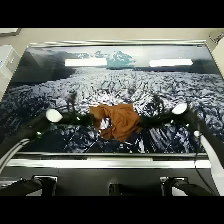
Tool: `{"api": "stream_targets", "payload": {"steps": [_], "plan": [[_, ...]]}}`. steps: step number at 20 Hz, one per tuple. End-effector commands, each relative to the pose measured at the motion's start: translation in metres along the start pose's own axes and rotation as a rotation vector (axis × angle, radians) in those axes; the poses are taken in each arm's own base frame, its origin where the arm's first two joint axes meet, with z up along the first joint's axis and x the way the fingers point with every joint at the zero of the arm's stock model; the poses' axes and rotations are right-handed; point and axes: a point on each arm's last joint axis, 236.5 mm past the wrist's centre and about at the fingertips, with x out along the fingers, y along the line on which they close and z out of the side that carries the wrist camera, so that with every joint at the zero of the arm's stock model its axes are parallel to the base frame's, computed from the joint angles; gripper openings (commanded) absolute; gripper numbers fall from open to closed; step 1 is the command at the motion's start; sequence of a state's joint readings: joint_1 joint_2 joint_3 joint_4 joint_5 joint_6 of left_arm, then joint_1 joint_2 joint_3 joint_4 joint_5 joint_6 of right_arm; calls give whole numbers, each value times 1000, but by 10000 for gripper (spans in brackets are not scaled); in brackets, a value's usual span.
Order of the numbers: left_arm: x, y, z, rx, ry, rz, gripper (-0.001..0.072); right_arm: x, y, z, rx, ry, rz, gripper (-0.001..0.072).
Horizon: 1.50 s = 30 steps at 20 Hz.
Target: Fold the clothes and pants, and hang the long-sleeved shirts on hangers.
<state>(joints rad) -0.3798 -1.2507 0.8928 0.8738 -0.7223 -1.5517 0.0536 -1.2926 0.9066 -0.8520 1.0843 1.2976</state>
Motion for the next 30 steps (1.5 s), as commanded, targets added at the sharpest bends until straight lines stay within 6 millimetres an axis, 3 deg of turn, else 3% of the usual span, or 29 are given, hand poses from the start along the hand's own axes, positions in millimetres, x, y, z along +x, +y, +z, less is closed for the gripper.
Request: {"api": "stream_targets", "payload": {"steps": [1, 3, 4, 6, 7, 9, 12, 15, 17, 20, 22, 23, 25, 28, 30], "plan": [[-113, -33, 105, 190, -352, 19, 28, -119, 23, 94, -276, -319, -266, 44], [-218, -65, 159, 237, -613, -6, 29, -232, 51, 141, -383, -603, -461, 44], [-270, -82, 174, 262, -732, -18, 29, -285, 69, 151, -427, -730, -529, 44], [-371, -117, 180, 322, -950, -36, 29, -376, 109, 145, -472, -945, -598, 45], [-407, -130, 174, 348, -1028, -42, 29, -405, 124, 135, -479, -1018, -597, 45], [-463, -153, 150, 395, -1146, -55, 29, -441, 147, 110, -481, -1118, -571, 44], [-512, -179, 112, 448, -1267, -90, 29, -470, 163, 71, -464, -1192, -536, 44], [-558, -199, 81, 463, -1407, -153, 29, -471, 159, 34, -444, -1142, -542, 45], [-574, -205, 71, 443, -1454, -197, 29, -464, 153, 13, -425, -1083, -547, 45], [-564, -201, 76, 434, -1421, -187, 29, -463, 150, 1, -417, -1064, -551, 45], [-527, -183, 93, 412, -1304, -128, 29, -454, 145, 9, -375, -1038, -534, 45], [-494, -164, 104, 389, -1202, -78, 29, -441, 139, 17, -334, -1000, -521, 45], [-411, -113, 123, 312, -964, 8, 29, -393, 111, 43, -264, -840, -528, 45], [-278, -18, 131, 139, -651, 103, 29, -290, 45, 107, -172, -624, -558, 45], [-196, 45, 117, 20, -453, 162, 30, -218, 5, 163, -137, -594, -540, 45]]}}
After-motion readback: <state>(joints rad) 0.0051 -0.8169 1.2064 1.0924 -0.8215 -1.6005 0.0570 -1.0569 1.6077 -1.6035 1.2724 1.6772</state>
